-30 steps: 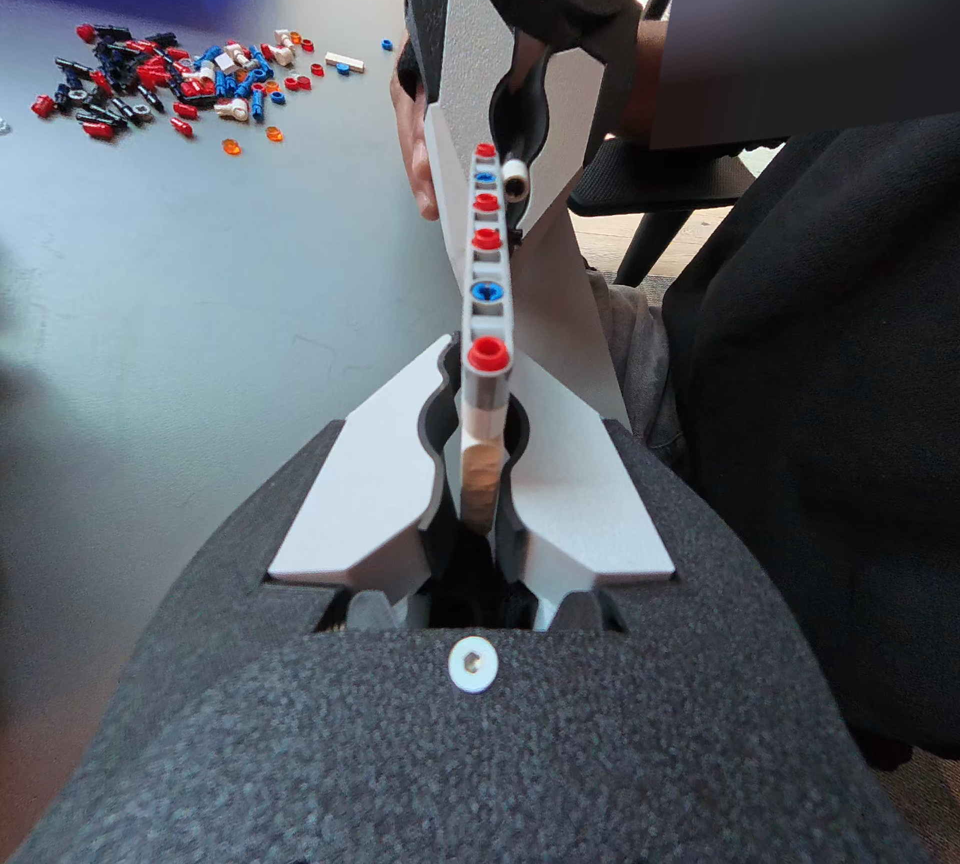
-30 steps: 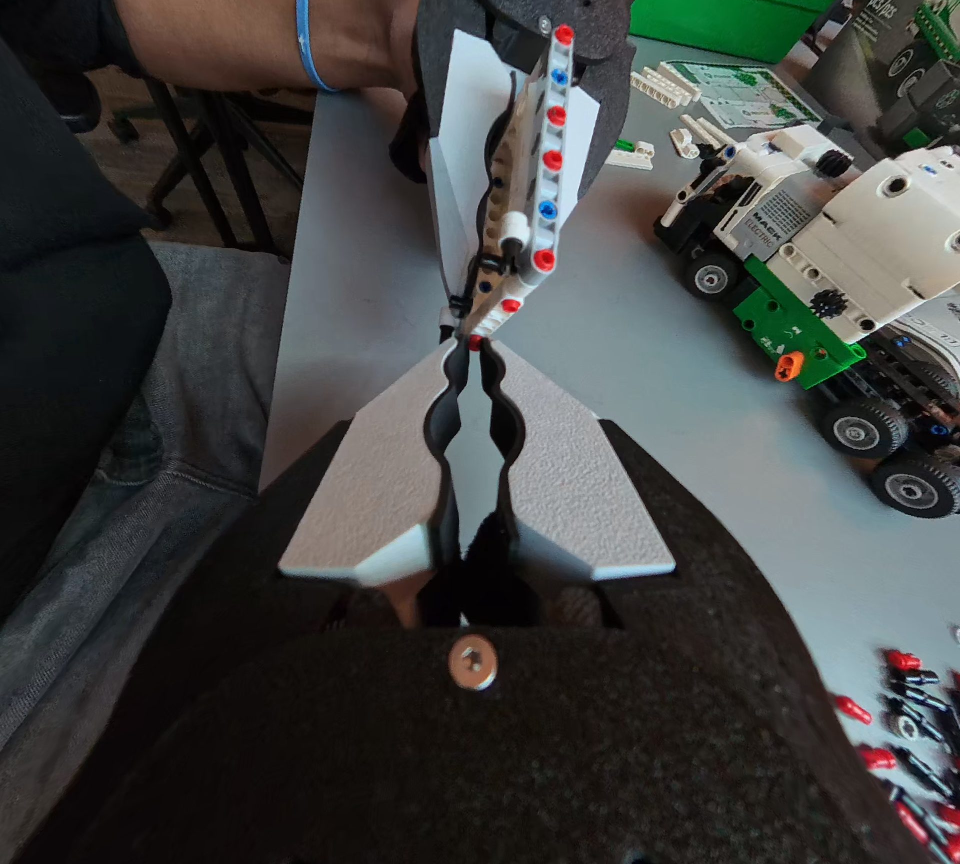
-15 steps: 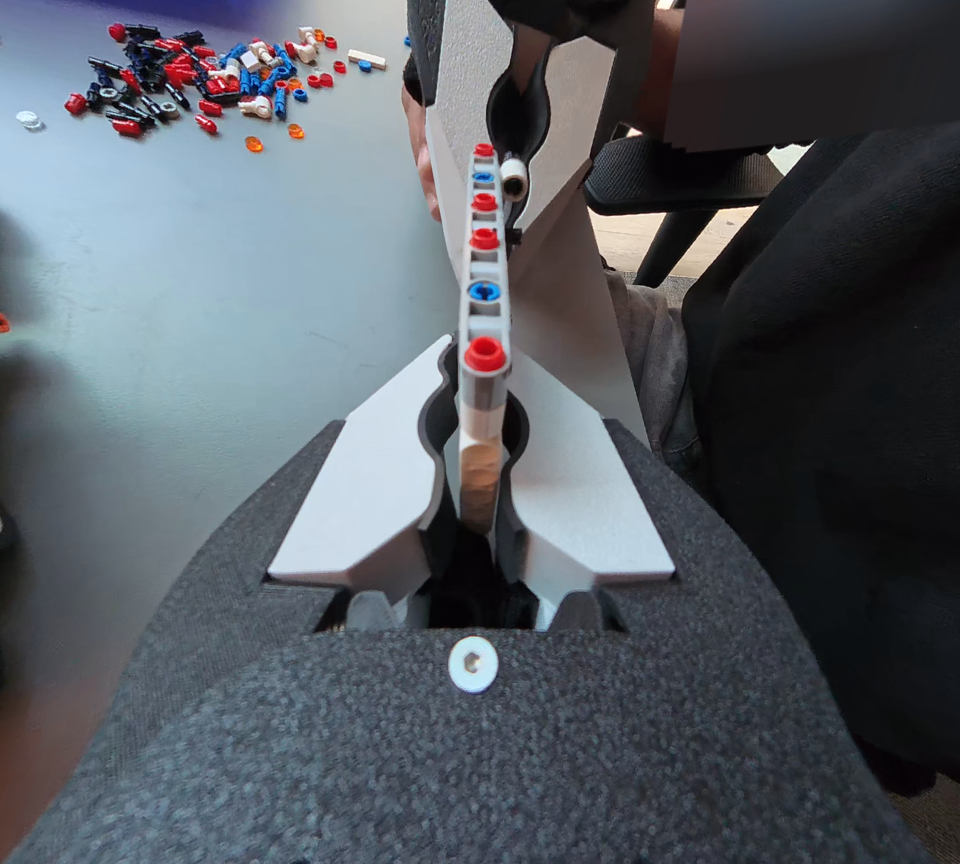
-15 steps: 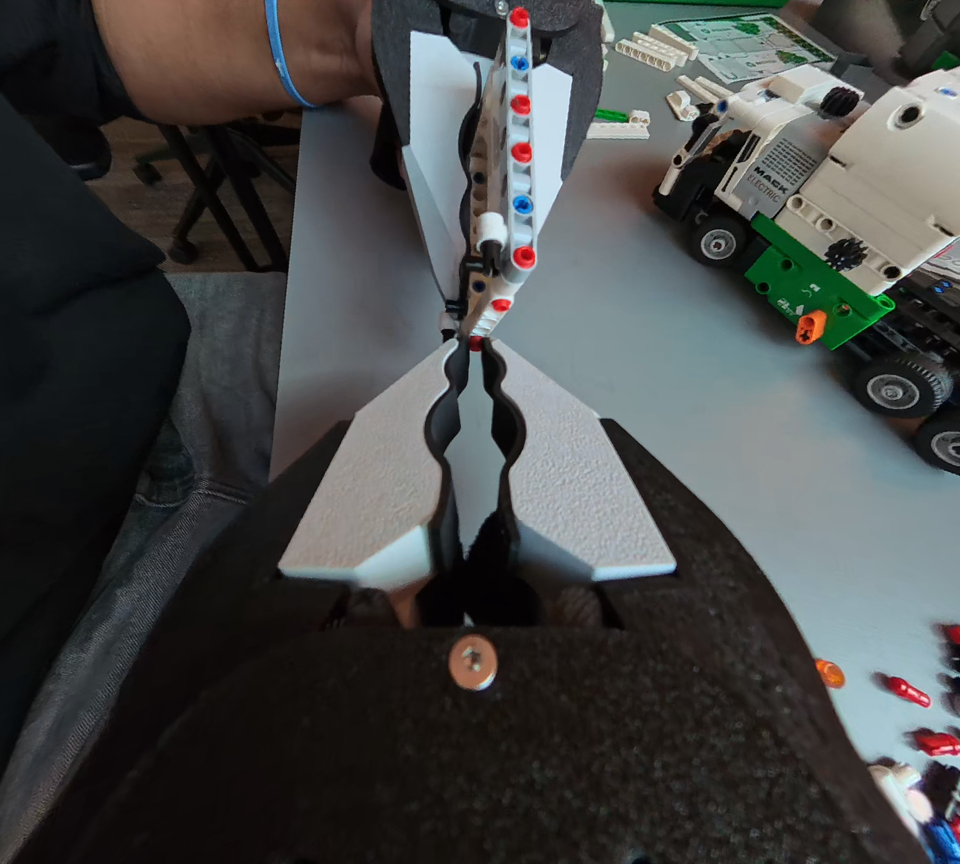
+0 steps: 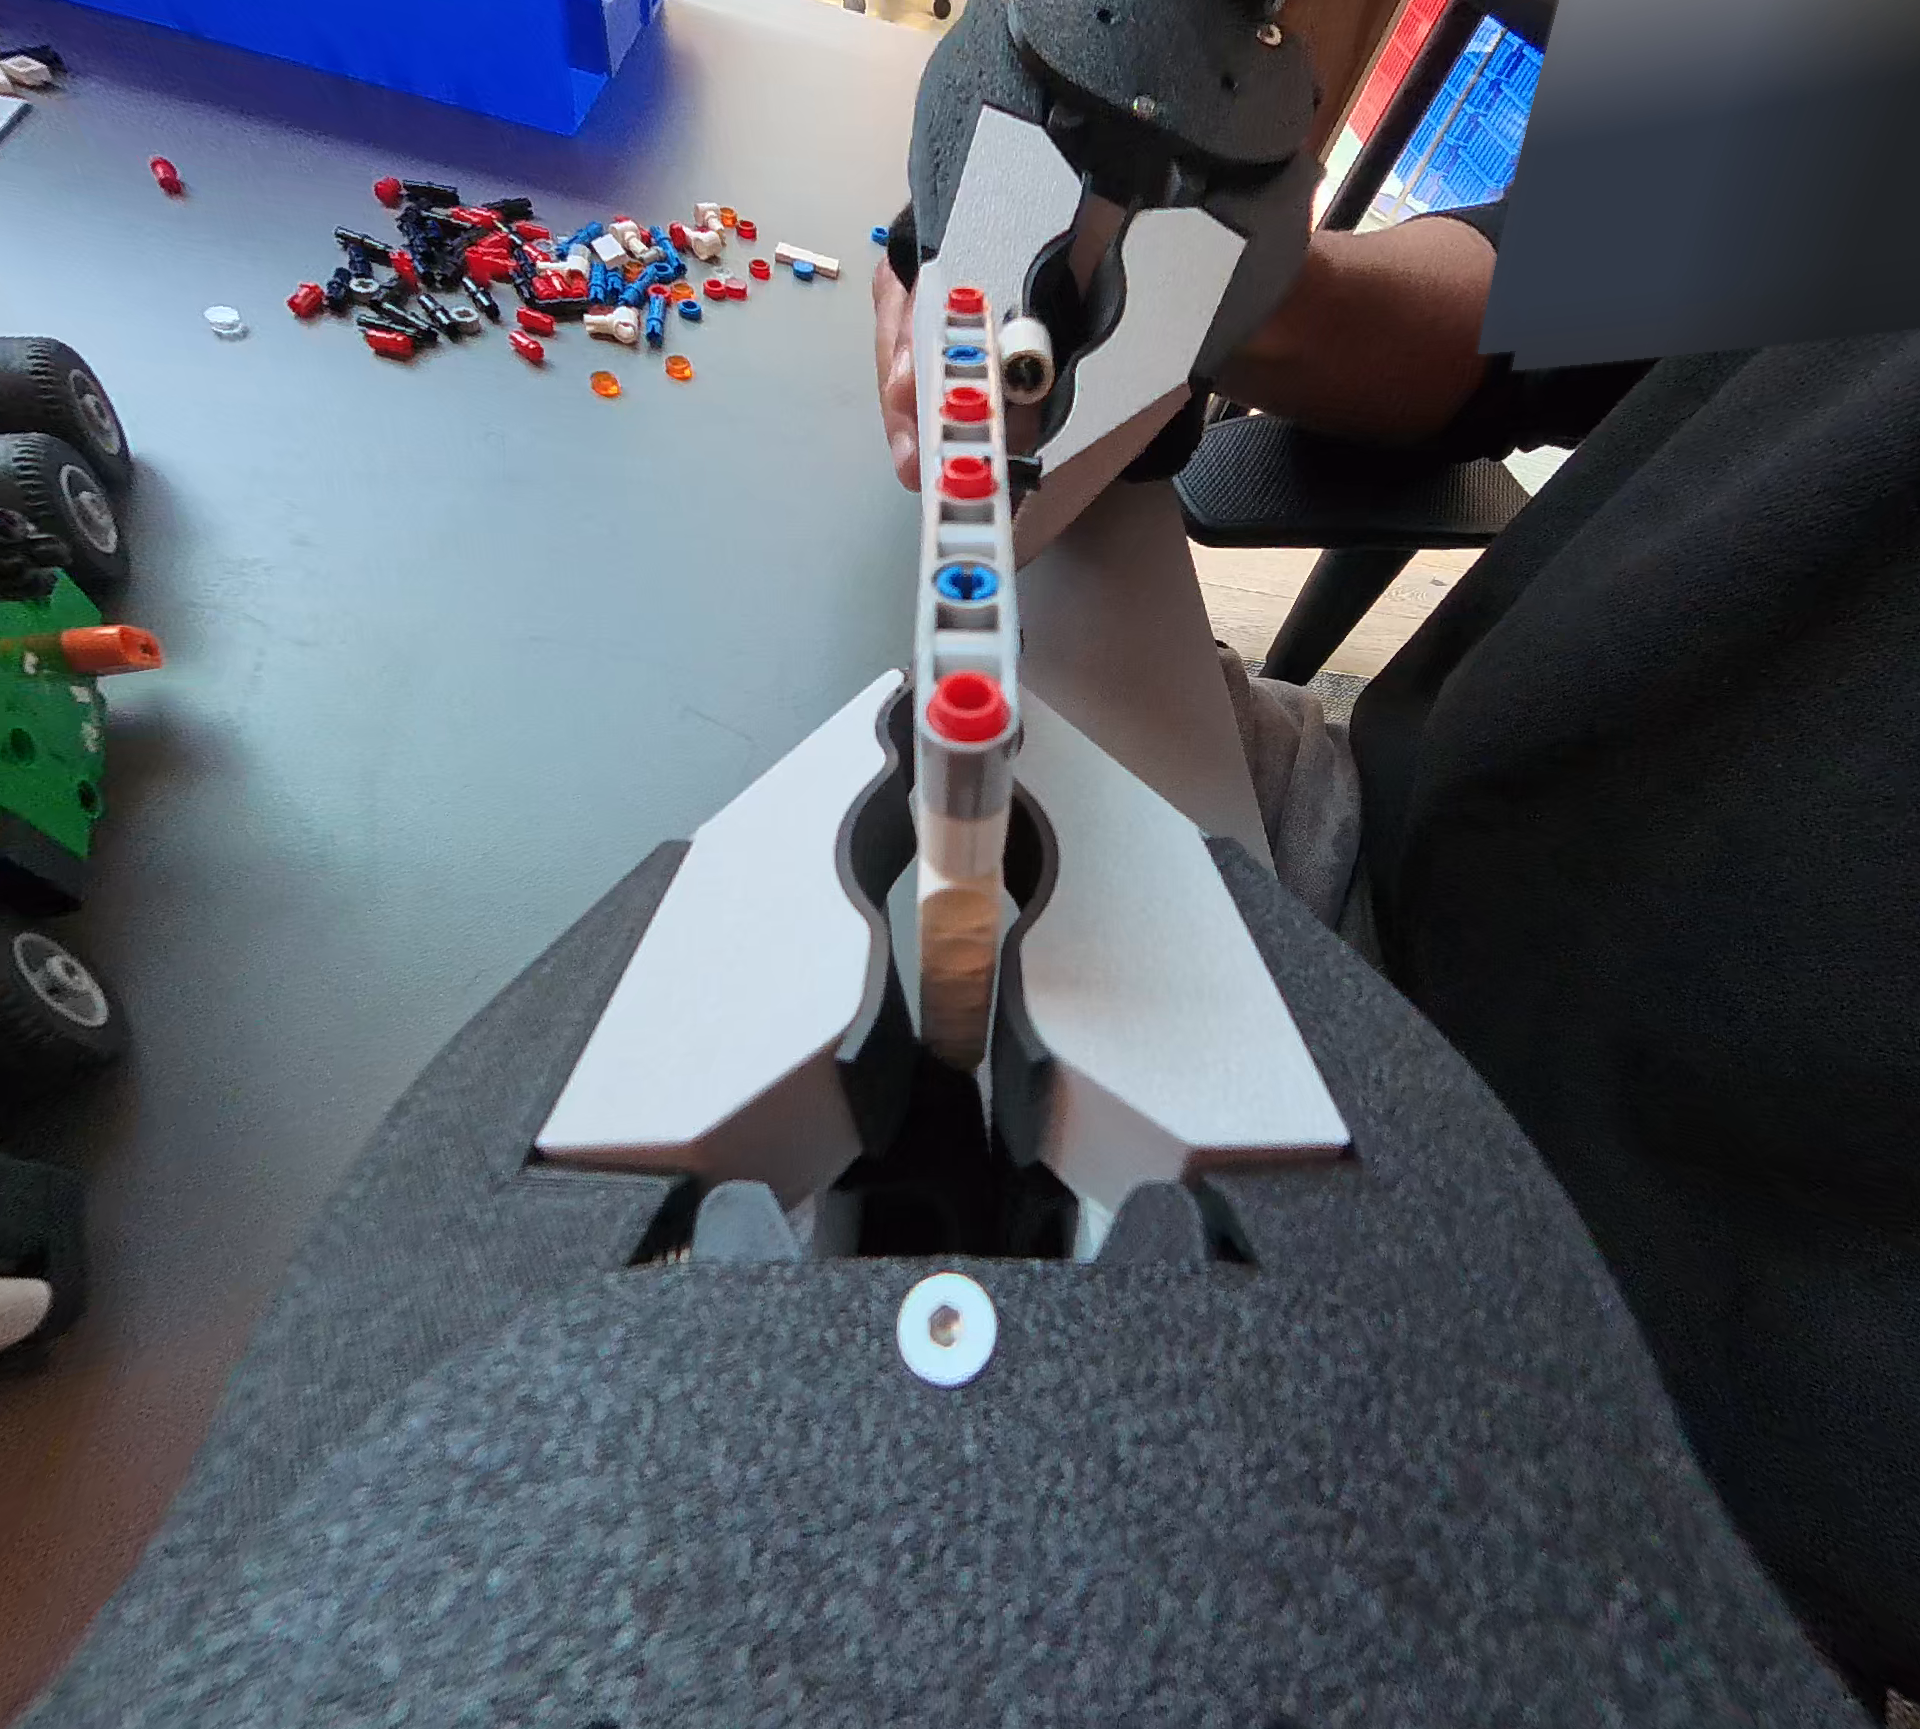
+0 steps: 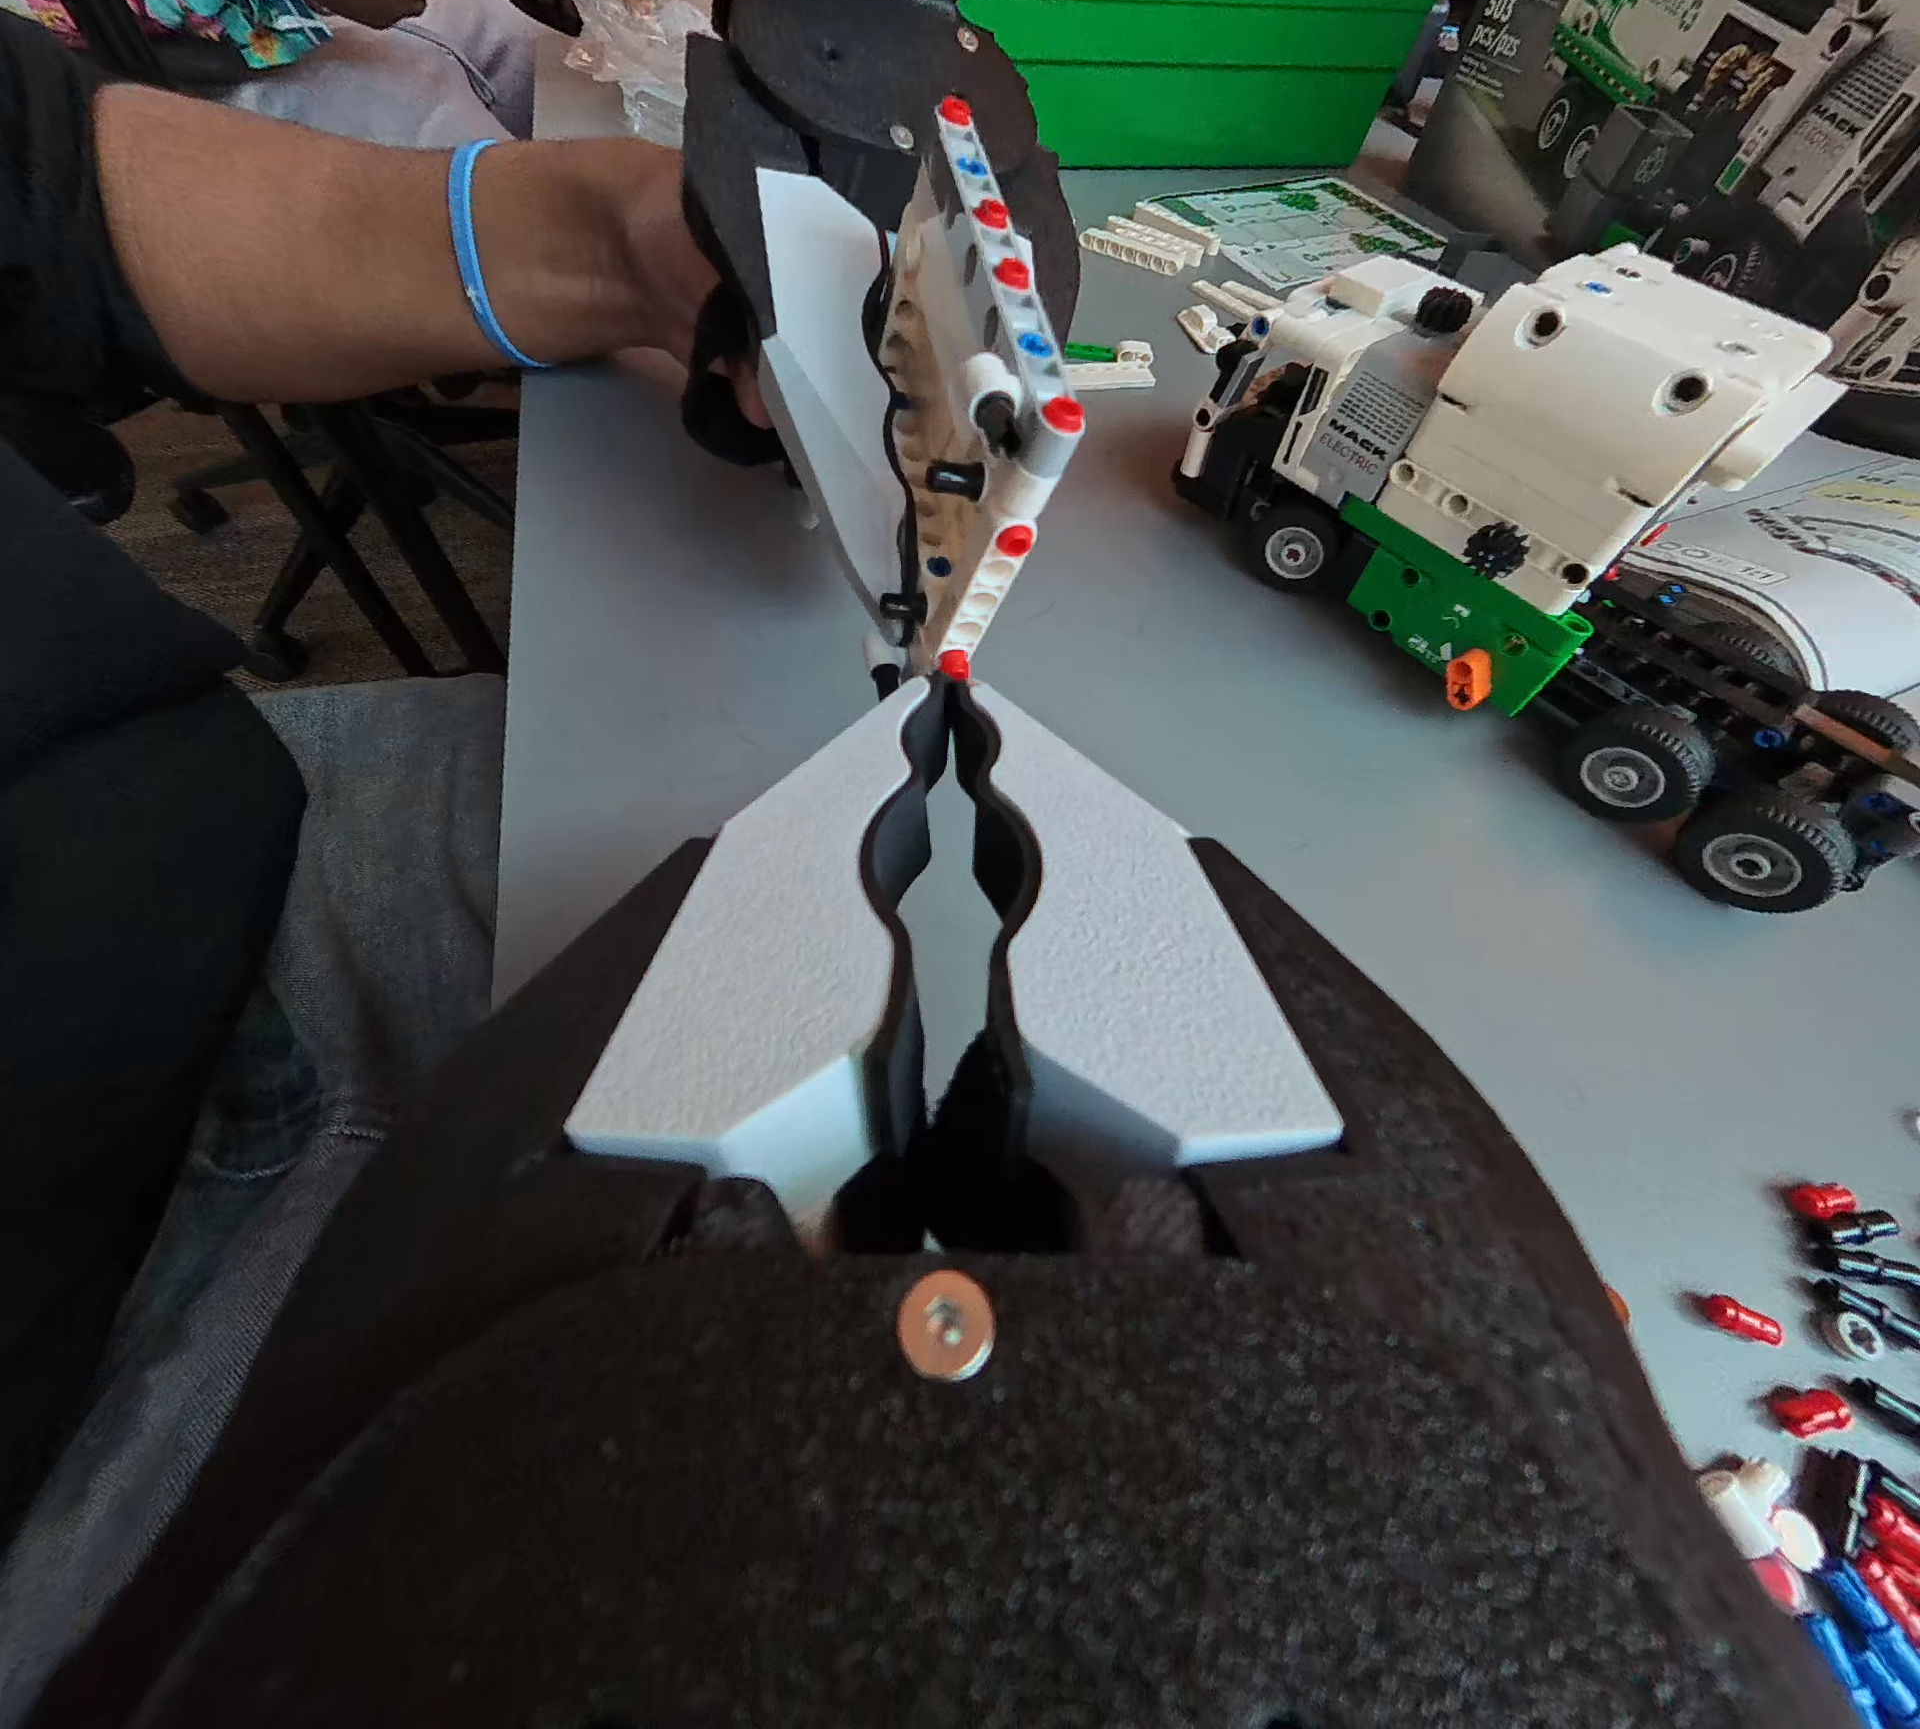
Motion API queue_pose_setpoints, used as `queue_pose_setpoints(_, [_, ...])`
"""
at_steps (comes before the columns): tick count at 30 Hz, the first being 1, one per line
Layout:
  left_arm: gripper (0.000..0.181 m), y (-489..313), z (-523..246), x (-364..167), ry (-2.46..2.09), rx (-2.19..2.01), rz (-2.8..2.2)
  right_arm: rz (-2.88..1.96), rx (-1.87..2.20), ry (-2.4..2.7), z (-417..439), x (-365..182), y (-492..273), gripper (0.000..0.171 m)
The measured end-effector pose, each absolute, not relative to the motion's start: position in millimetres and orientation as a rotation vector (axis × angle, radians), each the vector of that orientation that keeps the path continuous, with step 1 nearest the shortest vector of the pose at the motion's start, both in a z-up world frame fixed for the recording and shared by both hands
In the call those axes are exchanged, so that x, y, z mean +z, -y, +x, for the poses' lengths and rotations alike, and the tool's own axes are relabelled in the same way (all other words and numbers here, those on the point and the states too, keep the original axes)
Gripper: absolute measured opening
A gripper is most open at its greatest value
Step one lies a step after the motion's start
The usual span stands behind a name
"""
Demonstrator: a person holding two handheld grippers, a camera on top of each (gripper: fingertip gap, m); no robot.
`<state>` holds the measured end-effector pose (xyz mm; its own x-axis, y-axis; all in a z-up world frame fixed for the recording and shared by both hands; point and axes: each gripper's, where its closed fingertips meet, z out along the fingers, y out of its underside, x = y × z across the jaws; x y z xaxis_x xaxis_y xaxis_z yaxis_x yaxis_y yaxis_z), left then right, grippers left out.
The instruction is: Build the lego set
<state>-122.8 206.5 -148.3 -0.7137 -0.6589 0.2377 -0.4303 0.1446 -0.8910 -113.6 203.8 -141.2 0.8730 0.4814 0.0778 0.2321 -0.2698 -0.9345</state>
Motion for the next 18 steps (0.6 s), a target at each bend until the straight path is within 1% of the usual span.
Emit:
queue_pose_setpoints(6, [0.006, -204, -122, -152, -2.230, -1.562, -1.063, -1.879, 0.219, 0.560, -115, -144, -203, 0.000])
queue_pose_setpoints(11, [0.006, -202, -124, -155, -2.270, -1.572, -1.069, -1.882, 0.260, 0.556, -112, -142, -200, 0.000])
queue_pose_setpoints(13, [0.006, -199, -126, -159, -2.309, -1.554, -1.071, -1.905, 0.259, 0.564, -102, -138, -195, 0.014])
queue_pose_setpoints(16, [0.006, -196, -128, -166, -2.368, -1.519, -1.070, -1.900, 0.322, 0.564, -103, -116, -191, 0.039])
queue_pose_setpoints(17, [0.006, -194, -129, -168, -2.384, -1.512, -1.066, -1.894, 0.338, 0.575, -106, -108, -193, 0.042])
queue_pose_setpoints(18, [0.006, -192, -130, -168, -2.396, -1.511, -1.061, -1.887, 0.372, 0.601, -114, -101, -195, 0.043])
